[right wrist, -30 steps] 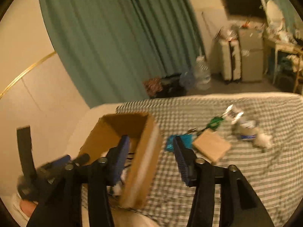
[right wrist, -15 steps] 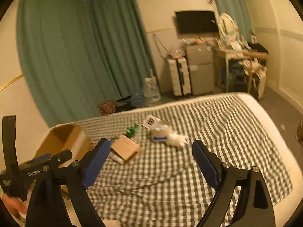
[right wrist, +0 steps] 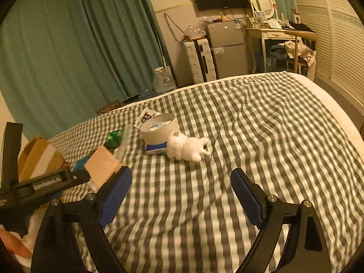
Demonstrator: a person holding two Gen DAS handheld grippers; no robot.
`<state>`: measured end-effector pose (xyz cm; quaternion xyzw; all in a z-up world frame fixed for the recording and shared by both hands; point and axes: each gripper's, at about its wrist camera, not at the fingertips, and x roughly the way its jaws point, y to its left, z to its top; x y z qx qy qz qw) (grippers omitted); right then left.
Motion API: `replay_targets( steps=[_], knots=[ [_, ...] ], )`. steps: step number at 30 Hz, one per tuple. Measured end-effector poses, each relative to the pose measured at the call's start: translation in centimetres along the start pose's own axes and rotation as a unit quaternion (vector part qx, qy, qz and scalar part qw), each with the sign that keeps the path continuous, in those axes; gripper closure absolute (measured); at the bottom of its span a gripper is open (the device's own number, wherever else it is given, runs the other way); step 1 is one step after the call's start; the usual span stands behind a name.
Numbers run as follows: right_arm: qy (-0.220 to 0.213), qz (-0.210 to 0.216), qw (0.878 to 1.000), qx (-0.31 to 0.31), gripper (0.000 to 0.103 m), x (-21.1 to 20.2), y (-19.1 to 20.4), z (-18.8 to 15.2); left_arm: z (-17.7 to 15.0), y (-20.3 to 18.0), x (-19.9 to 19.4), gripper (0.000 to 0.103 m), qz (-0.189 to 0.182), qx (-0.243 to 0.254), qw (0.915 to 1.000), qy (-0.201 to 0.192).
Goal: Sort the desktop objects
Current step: 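Grasp tan booklet with left gripper while right gripper grasps white plush toy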
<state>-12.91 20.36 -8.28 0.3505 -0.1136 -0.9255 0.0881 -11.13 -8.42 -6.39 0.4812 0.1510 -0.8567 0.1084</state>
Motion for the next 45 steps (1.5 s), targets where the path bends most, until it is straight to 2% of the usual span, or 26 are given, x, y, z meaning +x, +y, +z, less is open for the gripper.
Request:
replay_targets(
  steps=[2, 4, 5, 8, 10, 12, 13, 14, 17, 18, 20, 23, 28, 32, 36, 38, 40, 45],
  knots=[
    [0.006, 0.0, 1.0, 0.003, 0.014, 1.9, -0.1, 0.5, 0.4, 0.0, 1.5, 0.0, 0.013, -0.022, 0.9997, -0.001],
    [0.009, 0.002, 1.0, 0.014, 0.014, 4.3, -0.4, 1.2, 0.6, 0.4, 2.5, 0.0, 0.045, -0.075, 0.9961, -0.014],
    [0.01, 0.002, 1.0, 0.025, 0.014, 5.2, -0.5, 1.4, 0.7, 0.8, 3.0, 0.0, 0.047, -0.109, 0.9927, -0.022],
    [0.025, -0.002, 0.998, 0.061, 0.014, 8.3, -1.0, 1.7, 1.2, 0.9, 4.6, 0.0, 0.07, -0.149, 0.9861, -0.021],
    [0.042, -0.012, 0.997, 0.057, 0.014, 10.0, -1.1, 2.0, 1.6, 0.6, 5.2, 0.0, 0.069, -0.158, 0.9845, -0.03],
    [0.068, -0.024, 0.996, 0.054, 0.014, 11.6, -1.2, 2.0, 2.0, -0.2, 5.4, 0.0, 0.074, -0.154, 0.9844, -0.044],
    [0.079, -0.025, 0.995, 0.053, 0.014, 12.3, -1.3, 1.9, 2.4, -1.0, 5.8, 0.0, 0.085, -0.136, 0.9862, -0.041],
    [0.079, -0.021, 0.995, 0.048, 0.014, 12.4, -1.4, 1.9, 2.7, -1.8, 6.4, 0.0, 0.093, -0.117, 0.9883, -0.03],
    [0.071, -0.011, 0.997, 0.035, 0.027, 11.6, -1.6, 1.5, 3.0, -3.7, 8.1, 0.001, 0.127, -0.048, 0.9907, 0.008],
    [0.072, -0.008, 0.997, 0.039, 0.027, 11.2, -1.8, 1.4, 2.6, -4.0, 8.0, 0.011, 0.118, -0.024, 0.9927, 0.004],
    [0.07, -0.013, 0.997, 0.042, 0.027, 10.1, -2.2, 1.0, 2.0, -3.8, 7.6, 0.017, 0.086, -0.003, 0.9963, 0.01],
    [0.07, -0.022, 0.996, 0.044, 0.027, 8.3, -2.8, 0.5, 0.6, -2.7, 5.8, 0.018, 0.036, 0.015, 0.999, 0.023],
    [0.074, -0.027, 0.996, 0.034, 0.027, 4.7, -2.5, -0.7, -3.6, -1.4, 0.2, 0.024, -0.029, 0.072, 0.9969, -0.016],
    [0.077, -0.016, 0.996, 0.043, 0.027, 1.7, -1.9, -2.0, -5.4, -0.1, -2.6, 0.024, -0.075, 0.079, 0.9939, -0.019],
    [0.07, -0.014, 0.997, 0.018, 0.027, -2.0, 0.3, -3.3, -6.4, 0.9, -4.3, 0.025, -0.089, 0.094, 0.9915, -0.005],
    [0.073, -0.01, 0.997, 0.01, 0.027, -2.8, 1.1, -3.9, -7.1, 1.5, -5.4, 0.025, -0.1, 0.094, 0.9905, -0.011],
    [0.086, -0.014, 0.996, 0.007, 0.027, -3.2, 1.8, -4.9, -8.1, 2.4, -5.9, 0.025, -0.126, 0.093, 0.9874, -0.026],
    [0.112, -0.024, 0.993, 0.015, 0.027, -3.2, 2.4, -6.3, -9.6, 3.9, -3.6, 0.025, -0.097, 0.084, 0.9917, 0.012]
  ],
)
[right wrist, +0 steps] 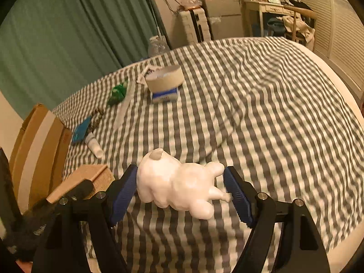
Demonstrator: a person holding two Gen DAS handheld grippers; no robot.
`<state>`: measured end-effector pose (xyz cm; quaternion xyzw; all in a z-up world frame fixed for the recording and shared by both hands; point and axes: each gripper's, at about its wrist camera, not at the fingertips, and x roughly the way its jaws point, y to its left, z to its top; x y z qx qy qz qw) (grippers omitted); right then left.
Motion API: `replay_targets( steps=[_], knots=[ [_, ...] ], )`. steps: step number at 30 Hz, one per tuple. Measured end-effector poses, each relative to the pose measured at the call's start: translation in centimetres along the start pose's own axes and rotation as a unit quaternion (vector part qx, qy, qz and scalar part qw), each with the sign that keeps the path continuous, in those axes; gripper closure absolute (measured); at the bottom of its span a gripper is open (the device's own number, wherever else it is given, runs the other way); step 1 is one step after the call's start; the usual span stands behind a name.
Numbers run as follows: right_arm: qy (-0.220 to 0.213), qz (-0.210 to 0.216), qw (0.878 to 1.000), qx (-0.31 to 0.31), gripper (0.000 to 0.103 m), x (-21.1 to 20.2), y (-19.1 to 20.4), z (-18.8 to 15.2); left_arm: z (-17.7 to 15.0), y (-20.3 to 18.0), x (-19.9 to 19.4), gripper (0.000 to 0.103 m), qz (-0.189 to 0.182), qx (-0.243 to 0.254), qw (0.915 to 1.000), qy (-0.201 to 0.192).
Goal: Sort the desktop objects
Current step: 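Grasp tan booklet with left gripper while right gripper grasps white plush toy, then carry booklet into cardboard box with left gripper while right gripper carries plush toy there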
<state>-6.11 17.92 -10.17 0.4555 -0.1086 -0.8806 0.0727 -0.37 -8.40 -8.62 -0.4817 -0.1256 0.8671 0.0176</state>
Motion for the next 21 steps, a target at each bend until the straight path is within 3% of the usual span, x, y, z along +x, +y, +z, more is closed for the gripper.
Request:
replay_targets(
  steps=[6, 8, 12, 17, 21],
  knots=[
    [0.028, -0.01, 0.999, -0.015, 0.027, 1.6, 0.3, -0.7, -1.0, -0.4, 3.5, 0.023, 0.043, 0.026, 0.9964, 0.068],
    [0.037, -0.008, 0.999, -0.01, 0.027, 2.2, -0.1, -0.9, -1.1, -0.8, 3.4, 0.025, 0.052, 0.034, 0.9965, 0.056],
    [0.047, -0.007, 0.999, -0.01, 0.027, 2.6, -0.5, -0.9, -0.7, 0.0, 2.2, 0.026, 0.026, 0.007, 0.9989, 0.037],
    [0.029, 0.01, 1.0, -0.004, 0.027, 0.9, -0.2, -0.4, 0.0, 0.4, -1.4, 0.026, -0.022, -0.009, 0.9995, -0.021],
    [0.012, 0.016, 1.0, -0.01, 0.027, -1.6, 1.1, -0.5, 0.5, 0.0, -3.8, 0.026, -0.029, 0.009, 0.9984, -0.047]
  ],
)
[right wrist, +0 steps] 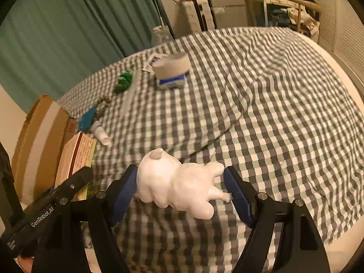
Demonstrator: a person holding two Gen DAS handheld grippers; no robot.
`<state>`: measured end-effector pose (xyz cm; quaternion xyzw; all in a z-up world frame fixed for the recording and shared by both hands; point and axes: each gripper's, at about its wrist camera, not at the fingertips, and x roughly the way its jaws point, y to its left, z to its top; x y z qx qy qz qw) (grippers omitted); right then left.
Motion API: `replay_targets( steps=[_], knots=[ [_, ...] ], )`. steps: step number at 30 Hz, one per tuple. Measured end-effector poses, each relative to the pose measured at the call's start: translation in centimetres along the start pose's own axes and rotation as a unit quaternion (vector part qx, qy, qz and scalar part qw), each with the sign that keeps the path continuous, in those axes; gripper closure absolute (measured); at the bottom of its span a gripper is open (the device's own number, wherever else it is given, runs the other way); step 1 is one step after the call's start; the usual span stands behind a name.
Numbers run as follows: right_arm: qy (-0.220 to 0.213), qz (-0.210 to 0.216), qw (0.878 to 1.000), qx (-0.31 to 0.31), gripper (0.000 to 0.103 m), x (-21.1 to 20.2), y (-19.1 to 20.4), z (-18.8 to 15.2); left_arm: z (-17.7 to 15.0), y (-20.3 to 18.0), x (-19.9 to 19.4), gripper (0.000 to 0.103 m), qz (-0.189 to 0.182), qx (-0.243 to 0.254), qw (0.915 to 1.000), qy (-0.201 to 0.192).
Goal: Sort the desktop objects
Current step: 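Carry booklet into cardboard box with left gripper while right gripper carries plush toy there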
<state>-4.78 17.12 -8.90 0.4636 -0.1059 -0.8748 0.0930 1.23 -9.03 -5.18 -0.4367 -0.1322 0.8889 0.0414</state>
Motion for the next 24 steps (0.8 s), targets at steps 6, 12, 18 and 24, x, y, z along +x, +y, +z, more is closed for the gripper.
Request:
replay_targets(
  steps=[6, 12, 18, 24],
  knots=[
    [-0.074, 0.048, 0.996, 0.003, 0.027, -6.6, 3.6, 1.2, 2.7, 0.7, -5.4, 0.026, -0.011, 0.013, 0.9987, -0.048],
    [-0.118, 0.117, 0.986, -0.021, 0.027, -11.2, 10.6, 3.9, 7.6, 4.5, -11.2, 0.026, -0.003, -0.025, 0.9961, -0.085],
    [-0.099, 0.174, 0.977, -0.071, 0.027, -10.0, 20.0, 5.1, 10.0, 9.6, -14.7, 0.026, 0.051, -0.028, 0.9927, -0.106],
    [-0.047, 0.194, 0.972, -0.123, 0.027, -4.5, 28.0, 4.9, 10.1, 17.8, -13.5, 0.026, 0.107, -0.074, 0.9868, -0.097]
  ],
)
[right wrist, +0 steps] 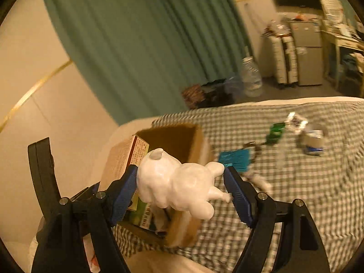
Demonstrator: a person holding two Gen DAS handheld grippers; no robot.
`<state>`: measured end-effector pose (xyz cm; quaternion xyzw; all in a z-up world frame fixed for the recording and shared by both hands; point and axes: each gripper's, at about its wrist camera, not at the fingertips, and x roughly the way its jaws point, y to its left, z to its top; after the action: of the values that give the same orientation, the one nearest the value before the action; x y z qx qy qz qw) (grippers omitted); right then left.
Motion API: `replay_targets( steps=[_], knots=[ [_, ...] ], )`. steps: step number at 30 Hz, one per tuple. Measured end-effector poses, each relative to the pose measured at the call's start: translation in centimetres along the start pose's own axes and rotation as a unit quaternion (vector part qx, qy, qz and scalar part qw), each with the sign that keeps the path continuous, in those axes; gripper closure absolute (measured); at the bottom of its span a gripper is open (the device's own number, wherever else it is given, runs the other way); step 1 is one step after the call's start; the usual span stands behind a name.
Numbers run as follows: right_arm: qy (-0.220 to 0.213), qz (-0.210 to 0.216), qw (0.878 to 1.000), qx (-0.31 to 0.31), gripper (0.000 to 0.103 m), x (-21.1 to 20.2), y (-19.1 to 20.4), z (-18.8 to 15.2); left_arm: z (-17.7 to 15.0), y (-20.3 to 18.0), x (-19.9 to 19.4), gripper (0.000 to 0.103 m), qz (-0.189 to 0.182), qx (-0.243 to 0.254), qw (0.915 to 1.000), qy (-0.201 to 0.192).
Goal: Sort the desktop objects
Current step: 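Carry booklet into cardboard box with left gripper while right gripper carries plush toy there, then grasp white cream tube with left gripper while right gripper grasps round cardboard ring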
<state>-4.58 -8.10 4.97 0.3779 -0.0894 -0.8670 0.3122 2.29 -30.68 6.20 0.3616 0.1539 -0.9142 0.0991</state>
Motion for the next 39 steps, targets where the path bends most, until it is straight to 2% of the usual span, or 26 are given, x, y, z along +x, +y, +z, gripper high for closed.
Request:
replay_targets(
  steps=[3, 7, 8, 10, 12, 15, 18, 21, 24, 29, 33, 36, 39],
  knots=[
    [0.026, 0.011, 0.999, -0.015, 0.027, 3.5, 1.3, 0.3, -0.4, 3.0, 2.2, 0.026, 0.033, -0.006, 0.9994, 0.01],
    [0.044, 0.014, 0.999, -0.017, 0.026, 7.5, 2.0, 0.8, -0.8, 4.6, 4.1, 0.026, 0.031, -0.013, 0.9992, 0.022],
    [0.054, 0.018, 0.998, -0.018, 0.025, 8.5, 2.1, 1.0, -0.8, 4.7, 4.5, 0.024, 0.029, -0.01, 0.9992, 0.024],
    [0.072, 0.016, 0.997, -0.019, 0.014, 9.7, 2.4, 1.3, -0.9, 4.4, 5.2, 0.013, 0.029, 0.007, 0.999, 0.032],
    [0.063, 0.001, 0.998, -0.014, 0.01, 9.5, 1.9, 1.5, -1.1, 4.9, 4.9, 0.009, 0.034, 0.021, 0.9987, 0.033],
    [0.036, -0.007, 0.999, -0.018, 0.01, 7.7, 1.4, 1.5, -1.1, 4.4, 4.6, 0.009, 0.043, 0.024, 0.9983, 0.032],
    [-0.013, -0.055, 0.998, -0.036, 0.009, 4.4, 0.7, 1.1, -1.4, 2.9, 3.2, 0.007, 0.03, 0.019, 0.9992, 0.021],
    [-0.062, -0.111, 0.99, -0.062, 0.005, 0.8, -0.3, 0.2, -1.8, 1.2, 1.5, 0.004, 0.03, 0.029, 0.9991, 0.002],
    [-0.08, -0.154, 0.981, -0.087, 0.005, -2.5, -1.9, -1.3, -2.7, -1.9, -0.2, 0.004, 0.01, 0.032, 0.9994, -0.006],
    [-0.108, -0.167, 0.977, -0.079, 0.005, -7.7, -6.0, -3.0, -4.3, -8.8, -1.6, 0.003, -0.011, 0.056, 0.9981, -0.023],
    [-0.153, -0.181, 0.969, -0.065, 0.005, -12.1, -10.6, -3.8, -6.0, -13.2, -2.0, 0.003, -0.03, 0.064, 0.9966, -0.044],
    [-0.18, -0.19, 0.964, -0.049, 0.005, -14.0, -13.8, -4.3, -7.3, -16.1, -1.0, 0.003, -0.026, 0.068, 0.996, -0.052],
    [-0.238, -0.194, 0.952, -0.011, 0.005, -15.6, -17.2, -5.5, -8.3, -17.4, 0.8, 0.003, -0.021, 0.063, 0.9972, -0.034]
  ],
)
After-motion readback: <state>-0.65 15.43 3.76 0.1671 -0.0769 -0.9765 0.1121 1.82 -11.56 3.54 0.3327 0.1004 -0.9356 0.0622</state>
